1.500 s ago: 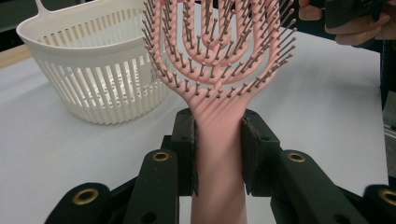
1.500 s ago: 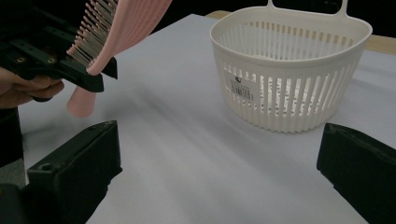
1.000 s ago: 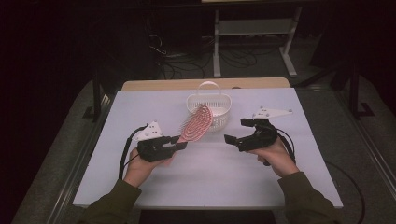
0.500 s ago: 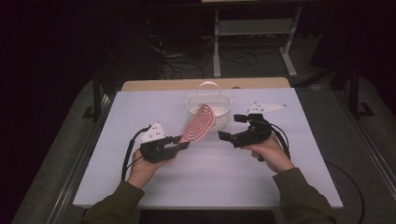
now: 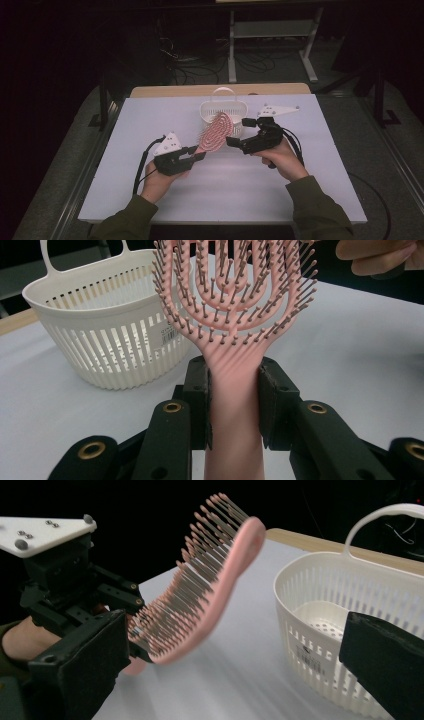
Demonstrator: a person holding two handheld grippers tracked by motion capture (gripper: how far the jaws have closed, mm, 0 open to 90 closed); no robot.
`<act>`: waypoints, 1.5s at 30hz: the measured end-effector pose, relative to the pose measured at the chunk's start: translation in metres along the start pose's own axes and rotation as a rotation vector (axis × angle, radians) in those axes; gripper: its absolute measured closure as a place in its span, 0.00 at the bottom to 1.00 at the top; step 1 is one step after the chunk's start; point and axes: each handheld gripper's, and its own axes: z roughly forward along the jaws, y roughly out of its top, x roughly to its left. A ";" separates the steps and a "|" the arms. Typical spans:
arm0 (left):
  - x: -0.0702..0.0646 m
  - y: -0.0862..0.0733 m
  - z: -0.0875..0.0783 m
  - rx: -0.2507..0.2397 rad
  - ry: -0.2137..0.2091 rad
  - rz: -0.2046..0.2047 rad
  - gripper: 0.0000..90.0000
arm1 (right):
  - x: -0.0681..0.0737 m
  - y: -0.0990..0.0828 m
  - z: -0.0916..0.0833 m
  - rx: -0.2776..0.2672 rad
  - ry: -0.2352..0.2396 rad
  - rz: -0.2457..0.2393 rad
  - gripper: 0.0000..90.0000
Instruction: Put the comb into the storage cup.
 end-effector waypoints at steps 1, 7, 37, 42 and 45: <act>0.000 0.000 0.001 0.000 0.001 0.004 0.78 | 0.001 0.001 0.001 -0.001 0.003 -0.001 0.00; -0.004 0.000 0.003 0.002 -0.002 0.019 0.78 | 0.004 0.005 0.008 -0.004 0.018 -0.007 0.00; -0.021 -0.002 0.015 0.004 -0.010 0.101 0.78 | 0.007 -0.006 0.015 0.010 0.037 0.061 0.20; -0.021 -0.003 0.016 0.008 -0.006 0.106 0.78 | 0.007 -0.006 0.015 0.012 0.041 0.069 0.26; -0.021 -0.003 0.016 0.008 -0.004 0.107 0.78 | 0.007 -0.007 0.015 0.013 0.046 0.070 0.30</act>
